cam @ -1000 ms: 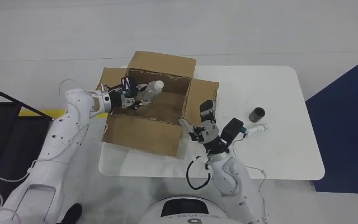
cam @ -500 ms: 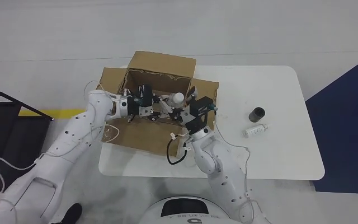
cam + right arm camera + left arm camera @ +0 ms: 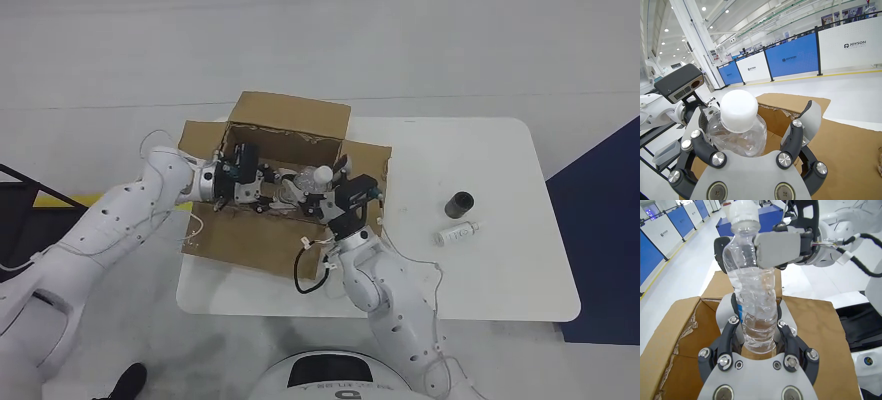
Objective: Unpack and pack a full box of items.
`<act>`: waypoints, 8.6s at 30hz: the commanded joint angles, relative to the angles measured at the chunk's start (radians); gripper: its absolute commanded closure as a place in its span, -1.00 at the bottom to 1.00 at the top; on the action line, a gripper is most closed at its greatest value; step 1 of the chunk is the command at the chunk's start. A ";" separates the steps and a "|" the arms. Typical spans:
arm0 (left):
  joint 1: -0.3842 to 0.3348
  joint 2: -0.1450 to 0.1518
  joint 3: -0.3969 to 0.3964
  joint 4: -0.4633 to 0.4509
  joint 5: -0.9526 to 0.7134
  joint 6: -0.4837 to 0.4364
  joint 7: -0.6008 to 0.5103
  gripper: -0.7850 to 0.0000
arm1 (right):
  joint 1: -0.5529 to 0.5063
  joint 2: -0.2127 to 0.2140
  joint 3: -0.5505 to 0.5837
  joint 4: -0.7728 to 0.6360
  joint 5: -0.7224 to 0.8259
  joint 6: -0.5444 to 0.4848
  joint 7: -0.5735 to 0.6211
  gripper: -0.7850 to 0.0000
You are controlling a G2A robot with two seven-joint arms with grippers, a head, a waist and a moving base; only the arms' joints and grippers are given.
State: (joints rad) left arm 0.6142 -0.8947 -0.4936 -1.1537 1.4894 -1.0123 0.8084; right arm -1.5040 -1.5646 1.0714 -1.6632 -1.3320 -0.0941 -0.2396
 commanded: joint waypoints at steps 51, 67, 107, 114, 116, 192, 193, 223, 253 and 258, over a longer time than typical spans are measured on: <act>0.021 0.101 -0.067 0.026 -0.141 0.015 -0.014 -1.00 | -0.368 0.064 0.225 -0.328 0.042 0.197 -0.419 1.00; 0.061 0.110 -0.108 0.019 -0.174 0.022 -0.057 -1.00 | -0.542 0.045 0.301 -0.439 0.227 0.470 -0.673 1.00; 0.061 0.110 -0.108 0.019 -0.174 0.022 -0.057 -1.00 | -0.226 0.012 0.543 0.063 -0.031 0.963 -0.225 1.00; 0.061 0.110 -0.108 0.019 -0.174 0.022 -0.057 -1.00 | -0.209 0.009 0.559 0.114 -0.040 0.963 -0.227 1.00; 0.061 0.110 -0.108 0.019 -0.174 0.022 -0.057 -1.00 | -0.203 0.008 0.556 0.129 -0.049 0.965 -0.226 0.69; -0.035 0.078 0.086 -0.119 -0.310 0.000 -0.810 -1.00 | -0.619 -0.026 0.328 -0.390 -0.133 0.737 -0.743 -1.00; -0.035 0.072 0.088 -0.120 -0.321 0.000 -0.818 -1.00 | -0.619 -0.026 0.328 -0.390 -0.133 0.737 -0.743 -1.00; -0.125 -0.079 0.236 -0.114 -0.160 0.000 -0.590 -1.00 | -0.619 -0.026 0.328 -0.390 -0.133 0.737 -0.743 -1.00; 0.323 0.267 -0.246 0.013 -0.293 0.417 0.299 -1.00 | -0.619 -0.026 0.328 -0.390 -0.133 0.737 -0.743 -1.00; 0.391 0.285 -0.317 0.009 -0.332 0.467 0.336 -1.00 | -0.588 -0.025 0.290 -0.394 -0.202 0.710 -0.649 -1.00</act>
State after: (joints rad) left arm 0.9921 -0.6133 -0.7946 -1.1449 1.1617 -0.5555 1.1310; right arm -2.0978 -1.5898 1.3787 -2.0559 -1.5055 0.6185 -0.9132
